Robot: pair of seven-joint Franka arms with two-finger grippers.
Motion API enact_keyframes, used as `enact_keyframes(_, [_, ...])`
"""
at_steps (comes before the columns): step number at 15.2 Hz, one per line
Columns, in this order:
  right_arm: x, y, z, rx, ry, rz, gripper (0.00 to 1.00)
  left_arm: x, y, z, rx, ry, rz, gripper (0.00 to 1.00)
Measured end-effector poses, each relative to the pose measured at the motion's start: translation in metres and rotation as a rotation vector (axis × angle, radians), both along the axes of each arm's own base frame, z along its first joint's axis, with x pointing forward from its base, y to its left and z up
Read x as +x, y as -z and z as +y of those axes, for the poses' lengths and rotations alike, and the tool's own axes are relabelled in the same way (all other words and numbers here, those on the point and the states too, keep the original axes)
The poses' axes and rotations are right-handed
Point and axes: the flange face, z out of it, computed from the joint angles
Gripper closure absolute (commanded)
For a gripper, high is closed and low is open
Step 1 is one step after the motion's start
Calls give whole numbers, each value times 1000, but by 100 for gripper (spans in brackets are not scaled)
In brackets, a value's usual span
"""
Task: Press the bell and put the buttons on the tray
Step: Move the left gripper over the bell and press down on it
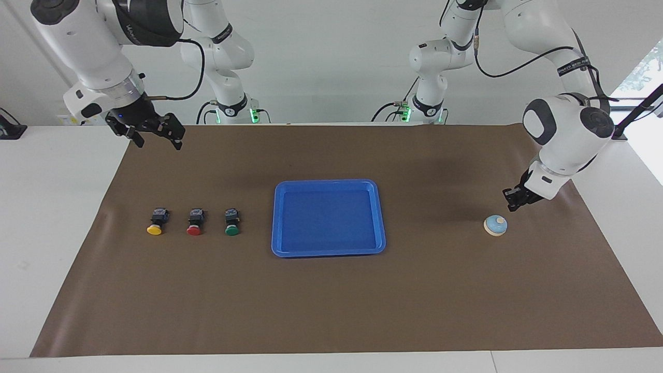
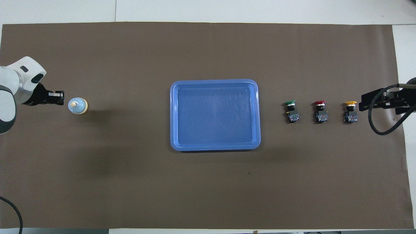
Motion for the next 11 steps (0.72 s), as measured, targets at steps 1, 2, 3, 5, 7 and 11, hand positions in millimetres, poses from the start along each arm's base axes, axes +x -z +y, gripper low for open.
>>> enact_keyframes(1, [0,0,0,0,0,0,0,1,3,0,0,0,-2,100])
enact_keyframes(2, [0,0,0,0,0,0,0,2,6,0,0,0,-2,100])
enact_keyframes(3, [0,0,0,0,0,0,0,3,7,0,0,0,-7,100])
enact_keyframes(5, [0,0,0,0,0,0,0,3,14,0,-1,1,-9,100])
enact_keyframes(7, [0,0,0,0,0,0,0,4,25,-1,-2,1,-3,100])
enact_keyframes(11, [0,0,0,0,0,0,0,4,47,-7,-8,11,26,100])
